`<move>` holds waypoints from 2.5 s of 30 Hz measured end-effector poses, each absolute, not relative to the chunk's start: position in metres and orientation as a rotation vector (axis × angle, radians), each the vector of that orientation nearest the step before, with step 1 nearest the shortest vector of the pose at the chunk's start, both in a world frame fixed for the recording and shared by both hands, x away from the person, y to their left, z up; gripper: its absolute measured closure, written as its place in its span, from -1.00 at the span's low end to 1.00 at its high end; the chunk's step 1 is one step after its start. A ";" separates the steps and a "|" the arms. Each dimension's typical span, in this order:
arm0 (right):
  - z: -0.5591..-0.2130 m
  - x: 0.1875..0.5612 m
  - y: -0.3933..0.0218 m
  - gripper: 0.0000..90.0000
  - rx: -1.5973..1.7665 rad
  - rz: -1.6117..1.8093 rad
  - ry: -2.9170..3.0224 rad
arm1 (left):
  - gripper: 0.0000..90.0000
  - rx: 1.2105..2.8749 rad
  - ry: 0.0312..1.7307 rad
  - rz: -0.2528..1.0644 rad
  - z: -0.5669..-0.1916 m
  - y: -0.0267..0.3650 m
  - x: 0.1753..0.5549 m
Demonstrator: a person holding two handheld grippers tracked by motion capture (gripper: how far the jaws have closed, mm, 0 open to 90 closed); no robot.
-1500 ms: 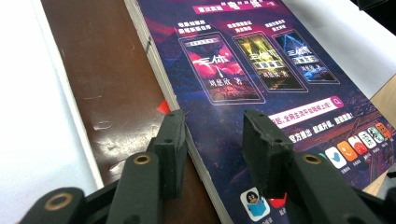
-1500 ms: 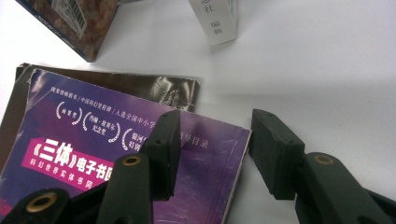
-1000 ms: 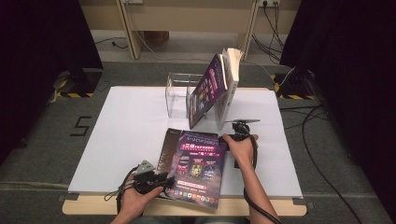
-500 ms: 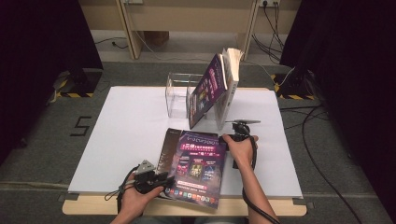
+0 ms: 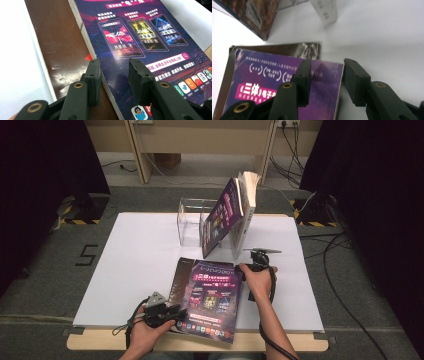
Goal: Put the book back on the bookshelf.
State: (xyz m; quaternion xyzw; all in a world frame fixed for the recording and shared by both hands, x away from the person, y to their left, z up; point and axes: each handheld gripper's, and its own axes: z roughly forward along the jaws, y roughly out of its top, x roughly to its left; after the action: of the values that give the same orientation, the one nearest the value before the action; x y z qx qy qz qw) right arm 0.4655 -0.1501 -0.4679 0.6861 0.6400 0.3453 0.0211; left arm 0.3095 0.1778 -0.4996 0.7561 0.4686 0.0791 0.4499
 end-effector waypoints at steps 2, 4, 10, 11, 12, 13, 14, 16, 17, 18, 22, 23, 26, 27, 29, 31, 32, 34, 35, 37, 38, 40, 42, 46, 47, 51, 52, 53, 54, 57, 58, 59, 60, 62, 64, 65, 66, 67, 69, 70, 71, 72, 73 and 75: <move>-0.468 0.465 -0.150 0.31 2.144 1.069 1.985 | 0.38 1.870 1.158 0.196 -0.500 0.178 0.310; -0.469 0.464 -0.151 0.31 2.160 1.074 1.987 | 0.39 1.871 1.158 0.195 -0.500 0.178 0.310; -0.470 0.461 -0.150 0.31 2.175 1.089 2.028 | 0.39 1.871 1.157 0.201 -0.500 0.178 0.309; -0.471 0.461 -0.150 0.31 2.173 1.088 2.030 | 0.39 1.871 1.156 0.201 -0.500 0.178 0.309; -0.471 0.461 -0.150 0.32 2.174 1.085 2.034 | 0.39 1.871 1.156 0.201 -0.500 0.178 0.309; -0.472 0.461 -0.150 0.33 2.173 1.086 2.035 | 0.39 1.872 1.156 0.201 -0.500 0.178 0.309; -0.472 0.461 -0.149 0.33 2.190 1.080 2.029 | 0.39 1.872 1.156 0.199 -0.500 0.178 0.310; -0.472 0.461 -0.150 0.37 2.170 1.076 2.042 | 0.39 1.871 1.156 0.198 -0.500 0.178 0.310; -0.471 0.461 -0.150 0.39 2.184 1.072 2.037 | 0.39 1.871 1.157 0.197 -0.500 0.178 0.310; -0.470 0.461 -0.150 0.42 2.191 1.079 2.036 | 0.39 1.873 1.157 0.198 -0.500 0.178 0.310; -0.465 0.459 -0.151 0.53 2.148 1.096 2.051 | 0.39 1.873 1.159 0.198 -0.499 0.179 0.310; -0.463 0.459 -0.151 0.55 2.144 1.089 2.056 | 0.39 1.874 1.160 0.199 -0.499 0.179 0.310; -0.459 0.458 -0.151 0.58 2.118 1.103 2.064 | 0.39 1.873 1.162 0.198 -0.499 0.179 0.309; -0.458 0.458 -0.151 0.58 2.120 1.108 2.063 | 0.39 1.873 1.162 0.198 -0.499 0.179 0.309; -0.457 0.458 -0.151 0.57 2.125 1.121 2.059 | 0.40 1.873 1.163 0.197 -0.499 0.179 0.309; -0.457 0.457 -0.152 0.55 2.138 1.142 2.056 | 0.40 1.873 1.163 0.196 -0.499 0.179 0.310; -0.457 0.457 -0.152 0.54 2.145 1.140 2.054 | 0.40 1.873 1.163 0.196 -0.499 0.179 0.310; -0.458 0.456 -0.152 0.52 2.144 1.145 2.056 | 0.40 1.872 1.162 0.197 -0.499 0.179 0.310; -0.459 0.456 -0.152 0.52 2.145 1.149 2.063 | 0.39 1.873 1.162 0.198 -0.499 0.179 0.310; -0.461 0.456 -0.151 0.50 2.161 1.182 2.082 | 0.39 1.872 1.162 0.200 -0.499 0.179 0.309; -0.461 0.455 -0.150 0.50 2.151 1.182 2.091 | 0.39 1.871 1.162 0.199 -0.499 0.179 0.309; -0.462 0.455 -0.149 0.51 2.141 1.173 2.091 | 0.40 1.869 1.163 0.197 -0.499 0.179 0.309; -0.461 0.455 -0.148 0.54 2.134 1.166 2.099 | 0.40 1.869 1.164 0.197 -0.499 0.179 0.309; -0.459 0.454 -0.149 0.70 2.125 1.201 2.102 | 0.40 1.869 1.167 0.198 -0.499 0.180 0.309; -0.457 0.453 -0.147 0.74 2.159 1.209 2.091 | 0.40 1.869 1.166 0.199 -0.499 0.181 0.309; -0.451 0.451 -0.144 0.80 2.142 1.253 2.087 | 0.40 1.858 1.170 0.196 -0.500 0.182 0.309; -0.451 0.451 -0.145 0.80 2.122 1.256 2.094 | 0.40 1.856 1.171 0.195 -0.500 0.182 0.309; -0.450 0.450 -0.144 0.81 2.124 1.267 2.086 | 0.40 1.855 1.171 0.194 -0.500 0.182 0.309; -0.450 0.449 -0.144 0.82 2.119 1.283 2.079 | 0.40 1.855 1.170 0.194 -0.500 0.182 0.309; -0.449 0.447 -0.144 0.83 2.112 1.307 2.062 | 0.39 1.854 1.171 0.180 -0.500 0.183 0.309; -0.449 0.446 -0.144 0.83 2.102 1.318 2.059 | 0.39 1.851 1.171 0.171 -0.500 0.184 0.310; -0.448 0.446 -0.143 0.84 2.091 1.330 2.055 | 0.39 1.845 1.173 0.161 -0.500 0.185 0.310; -0.446 0.445 -0.143 0.84 2.086 1.340 2.053 | 0.39 1.839 1.173 0.156 -0.500 0.186 0.310; -0.443 0.443 -0.142 0.84 2.067 1.355 2.051 | 0.38 1.838 1.172 0.159 -0.500 0.187 0.310; -0.440 0.441 -0.141 0.84 2.052 1.369 2.052 | 0.37 1.830 1.169 0.159 -0.499 0.187 0.310; -0.439 0.440 -0.140 0.85 2.048 1.375 2.049 | 0.36 1.825 1.168 0.162 -0.499 0.188 0.310; -0.437 0.440 -0.139 0.85 2.037 1.387 2.047 | 0.36 1.820 1.169 0.168 -0.498 0.189 0.309; -0.435 0.438 -0.138 0.85 2.021 1.395 2.042 | 0.36 1.816 1.171 0.171 -0.498 0.190 0.309; -0.432 0.436 -0.136 0.85 1.995 1.409 2.036 | 0.35 1.808 1.175 0.175 -0.497 0.191 0.308; -0.431 0.435 -0.135 0.85 1.984 1.419 2.032 | 0.34 1.806 1.177 0.178 -0.497 0.192 0.308; -0.429 0.434 -0.134 0.85 1.966 1.429 2.031 | 0.34 1.801 1.180 0.180 -0.497 0.193 0.308; -0.427 0.432 -0.133 0.85 1.955 1.434 2.030 | 0.34 1.797 1.183 0.180 -0.497 0.194 0.307; -0.425 0.431 -0.132 0.85 1.937 1.445 2.026 | 0.34 1.794 1.185 0.181 -0.497 0.194 0.307; -0.422 0.430 -0.131 0.85 1.922 1.451 2.024 | 0.34 1.791 1.185 0.184 -0.497 0.195 0.307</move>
State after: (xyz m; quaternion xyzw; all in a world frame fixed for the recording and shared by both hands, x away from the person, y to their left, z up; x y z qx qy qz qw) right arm 0.4298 -0.1307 -0.4220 0.6110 0.6434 0.4612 -0.0023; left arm 0.3070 0.1952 -0.4967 0.7319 0.4844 0.0753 0.4732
